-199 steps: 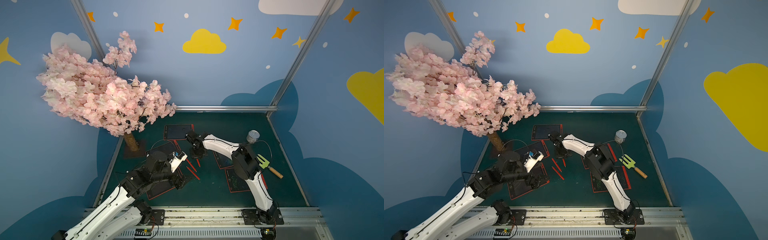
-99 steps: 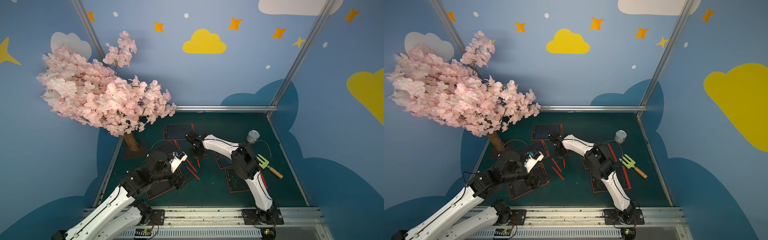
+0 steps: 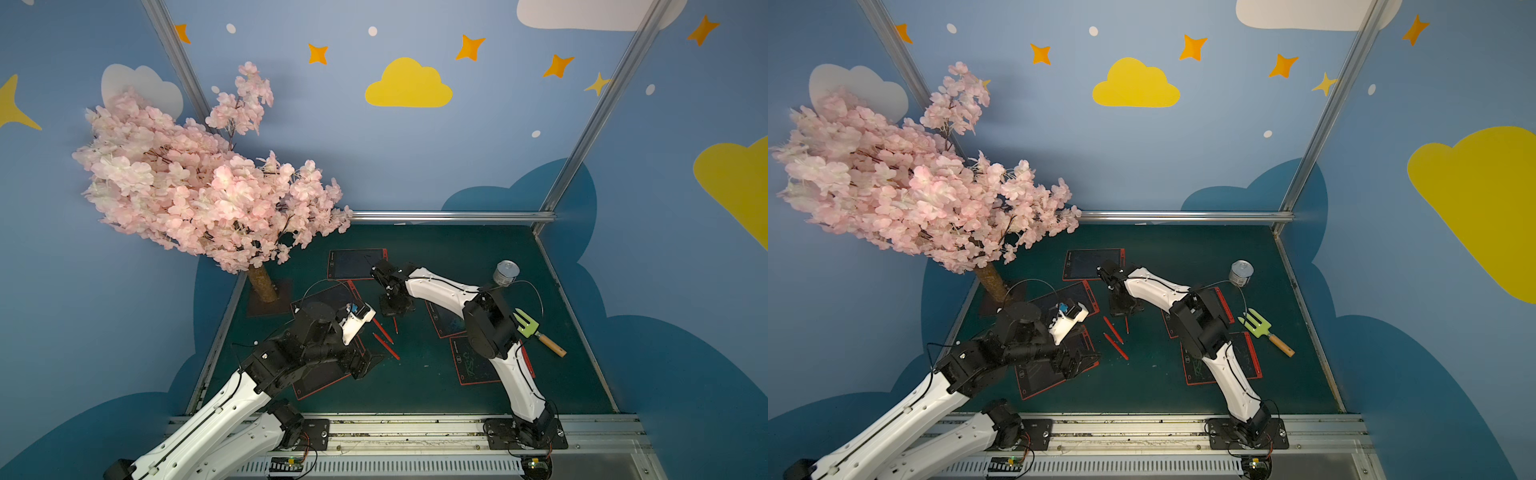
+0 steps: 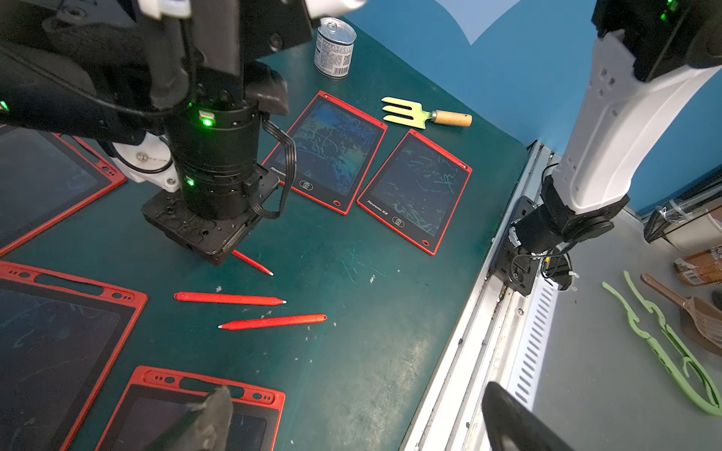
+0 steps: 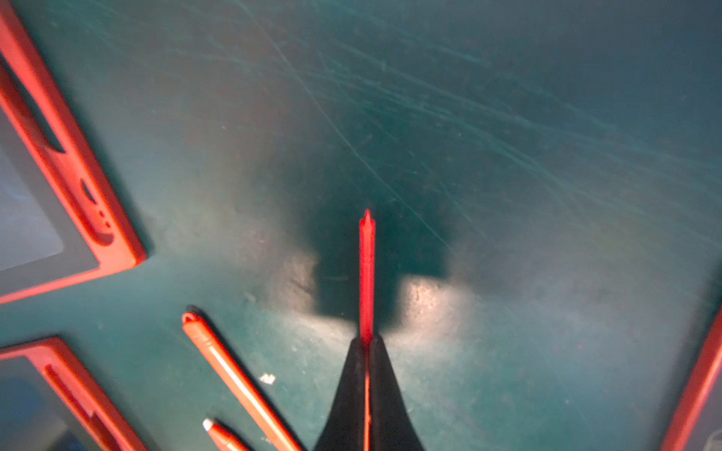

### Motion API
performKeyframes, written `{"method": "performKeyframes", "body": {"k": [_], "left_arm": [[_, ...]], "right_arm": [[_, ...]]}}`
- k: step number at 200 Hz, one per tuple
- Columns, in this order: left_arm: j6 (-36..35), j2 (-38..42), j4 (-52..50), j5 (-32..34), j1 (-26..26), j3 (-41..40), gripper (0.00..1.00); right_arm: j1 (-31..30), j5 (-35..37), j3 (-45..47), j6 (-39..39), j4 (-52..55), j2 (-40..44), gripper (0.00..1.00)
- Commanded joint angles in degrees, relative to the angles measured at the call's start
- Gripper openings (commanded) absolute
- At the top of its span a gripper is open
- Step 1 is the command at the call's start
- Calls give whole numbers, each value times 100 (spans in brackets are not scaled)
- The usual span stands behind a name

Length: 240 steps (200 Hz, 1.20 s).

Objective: Place the stylus back onto the writing tablet
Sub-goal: Pick up the stylus from the center of the board.

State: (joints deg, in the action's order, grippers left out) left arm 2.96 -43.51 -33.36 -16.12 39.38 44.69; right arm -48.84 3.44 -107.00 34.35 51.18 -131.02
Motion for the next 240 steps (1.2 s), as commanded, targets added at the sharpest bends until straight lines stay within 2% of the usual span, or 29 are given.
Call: {"method": "performKeyframes", "body": {"k": [1,17,70,86,104,132,162,201,240], "left_arm": [[-32,17,49,-84,-19,83,99],[-33,24,40,-88,-18,72,99],[-43,26,31,-77,-20,69,99],[-41,22,31,-78,-18,72,99],[-41,25,32,-73,-18,69,99],[-42,36,23,-67,-22,74,99],[-42,37,23,-82,-20,67,99],[-42,33,12,-56,-18,69,99],[-41,54,5,-43,-18,65,99]], "right_arm": [[12,42,-108,-42,212,-261,6],[1,68,-172,-51,276,-313,9],[-9,233,-424,-103,510,-468,10],[3,259,-485,-117,554,-494,0],[4,303,-562,-148,608,-545,0],[15,288,-655,-192,662,-608,9],[39,295,-763,-222,674,-660,13],[91,244,-993,-292,742,-808,13],[115,236,-1104,-326,765,-907,8]]}}
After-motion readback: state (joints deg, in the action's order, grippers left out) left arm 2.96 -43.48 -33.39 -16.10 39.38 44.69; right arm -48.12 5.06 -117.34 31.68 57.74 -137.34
